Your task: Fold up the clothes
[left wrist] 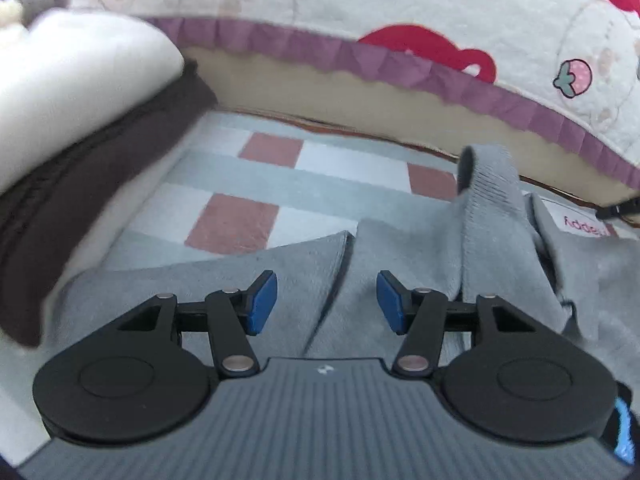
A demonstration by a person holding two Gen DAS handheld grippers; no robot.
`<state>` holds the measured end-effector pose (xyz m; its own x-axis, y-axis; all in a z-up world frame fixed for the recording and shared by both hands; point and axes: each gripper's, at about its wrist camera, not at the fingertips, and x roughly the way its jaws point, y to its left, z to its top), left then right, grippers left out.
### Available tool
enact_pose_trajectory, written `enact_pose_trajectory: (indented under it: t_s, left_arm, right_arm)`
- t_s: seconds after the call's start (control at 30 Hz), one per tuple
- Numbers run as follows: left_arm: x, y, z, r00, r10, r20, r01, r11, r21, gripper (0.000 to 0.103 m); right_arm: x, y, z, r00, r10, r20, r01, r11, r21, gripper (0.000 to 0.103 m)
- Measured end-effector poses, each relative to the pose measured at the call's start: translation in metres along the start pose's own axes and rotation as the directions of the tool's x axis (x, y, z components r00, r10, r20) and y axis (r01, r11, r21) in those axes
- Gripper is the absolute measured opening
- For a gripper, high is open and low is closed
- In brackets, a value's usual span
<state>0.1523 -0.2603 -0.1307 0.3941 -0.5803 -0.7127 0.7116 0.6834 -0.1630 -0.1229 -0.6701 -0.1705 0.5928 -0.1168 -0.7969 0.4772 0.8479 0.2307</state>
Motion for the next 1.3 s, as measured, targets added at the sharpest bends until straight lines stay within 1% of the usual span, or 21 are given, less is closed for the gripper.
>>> enact_pose_trajectory:
  t_s: [0.1, 0.2, 0.27, 0.4, 0.43, 0.47, 0.53, 0.57, 0.6, 0.67, 0.83, 0.87, 0.9, 0.93, 0.97, 1.0, 1.03, 1.07, 1.17, 1.23, 1.3]
  left_arm:
    - [0.026, 0.002, 0.013, 0.997, -0.048, -0.058, 0.051, 0.998, 0.047, 0.055]
    - [0.05, -0.006, 0.022, 0.994, -0.051, -0.1, 0.062, 0.992, 0.111, 0.055]
    - [0.059, -0.014, 0.027, 0.989, -0.08, -0.124, 0.096, 0.987, 0.132, 0.055]
    - [0.075, -0.018, 0.033, 0.982, -0.102, -0.158, 0.119, 0.987, 0.107, 0.057]
    - [0.079, -0.018, 0.035, 0.979, -0.116, -0.168, 0.132, 0.987, 0.089, 0.055]
    - [0.081, -0.019, 0.035, 0.973, -0.142, -0.183, 0.155, 0.986, 0.058, 0.055]
    - [0.087, -0.025, 0.033, 0.974, -0.126, -0.188, 0.136, 0.99, 0.043, 0.053]
    - [0.088, -0.031, 0.032, 0.978, -0.097, -0.183, 0.112, 0.991, 0.077, 0.045]
    - [0.089, -0.037, 0.03, 0.981, -0.078, -0.18, 0.1, 0.988, 0.114, 0.017]
    - [0.089, -0.045, 0.025, 0.981, -0.074, -0.181, 0.101, 0.984, 0.144, 0.016]
    - [0.081, -0.057, 0.016, 0.993, -0.013, -0.113, 0.039, 0.973, 0.227, 0.015]
    - [0.08, -0.06, 0.014, 0.995, -0.001, -0.099, 0.025, 0.97, 0.242, 0.015]
    - [0.078, -0.062, 0.013, 0.996, 0.01, -0.085, 0.012, 0.966, 0.258, 0.014]
    - [0.076, -0.064, 0.011, 0.997, 0.022, -0.07, -0.001, 0.962, 0.273, 0.013]
    - [0.074, -0.067, 0.01, 0.998, 0.039, -0.049, -0.023, 0.957, 0.289, 0.012]
    - [0.069, -0.068, 0.011, 0.996, 0.085, 0.0, -0.081, 0.948, 0.307, 0.012]
    - [0.063, -0.069, 0.013, 0.99, 0.129, 0.049, -0.138, 0.94, 0.313, 0.012]
    - [0.056, -0.066, 0.017, 0.981, 0.168, 0.097, -0.188, 0.943, 0.274, 0.012]
    - [0.042, -0.057, 0.031, 0.954, 0.232, 0.189, -0.261, 0.954, 0.149, 0.012]
    - [0.044, -0.052, 0.038, 0.93, 0.286, 0.232, -0.314, 0.945, 0.096, 0.012]
    - [0.051, -0.046, 0.042, 0.896, 0.355, 0.269, -0.382, 0.923, 0.053, 0.013]
  right_arm:
    - [0.002, -0.013, 0.001, 1.0, 0.017, -0.005, -0.017, 1.0, 0.004, 0.039]
    - [0.013, -0.015, 0.001, 0.991, 0.136, -0.006, -0.135, 0.988, 0.079, 0.039]
    - [0.024, -0.011, -0.001, 0.973, 0.231, 0.007, -0.23, 0.965, 0.13, 0.039]
    - [0.047, 0.004, 0.006, 0.953, 0.304, 0.012, -0.302, 0.938, 0.168, 0.041]
    - [0.049, 0.009, 0.009, 0.944, 0.33, 0.016, -0.328, 0.929, 0.173, 0.044]
    - [0.051, 0.013, 0.013, 0.934, 0.356, 0.021, -0.354, 0.918, 0.178, 0.053]
    - [0.055, 0.025, 0.018, 0.93, 0.366, 0.023, -0.365, 0.915, 0.175, 0.06]
    - [0.057, 0.031, 0.02, 0.931, 0.365, 0.023, -0.363, 0.916, 0.171, 0.062]
    - [0.06, 0.035, 0.021, 0.935, 0.353, 0.023, -0.352, 0.921, 0.166, 0.063]
    - [0.069, 0.038, 0.021, 0.951, 0.308, 0.022, -0.308, 0.939, 0.153, 0.066]
    - [0.091, 0.048, 0.022, 0.981, 0.193, 0.024, -0.194, 0.973, 0.121, 0.068]
    - [0.094, 0.052, 0.022, 0.984, 0.178, 0.027, -0.18, 0.98, 0.086, 0.053]
    - [0.094, 0.06, 0.021, 0.987, 0.16, 0.023, -0.161, 0.987, 0.02, 0.03]
    - [0.093, 0.069, 0.02, 0.992, 0.128, 0.012, -0.128, 0.991, -0.048, 0.017]
    - [0.087, 0.074, 0.02, 0.994, 0.103, 0.031, -0.1, 0.992, -0.082, 0.015]
    - [0.076, 0.075, 0.021, 0.993, 0.085, 0.078, -0.078, 0.994, -0.082, 0.014]
    - [0.064, 0.076, 0.022, 0.99, 0.066, 0.124, -0.056, 0.995, -0.08, 0.014]
    - [0.053, 0.077, 0.024, 0.984, 0.047, 0.17, -0.034, 0.996, -0.078, 0.014]
    - [0.031, 0.079, 0.034, 0.966, -0.01, 0.258, 0.036, 0.995, -0.096, 0.013]
    - [0.025, 0.081, 0.041, 0.953, -0.049, 0.298, 0.085, 0.99, -0.109, 0.013]
    - [0.038, 0.084, 0.042, 0.948, -0.097, 0.301, 0.139, 0.983, -0.12, 0.013]
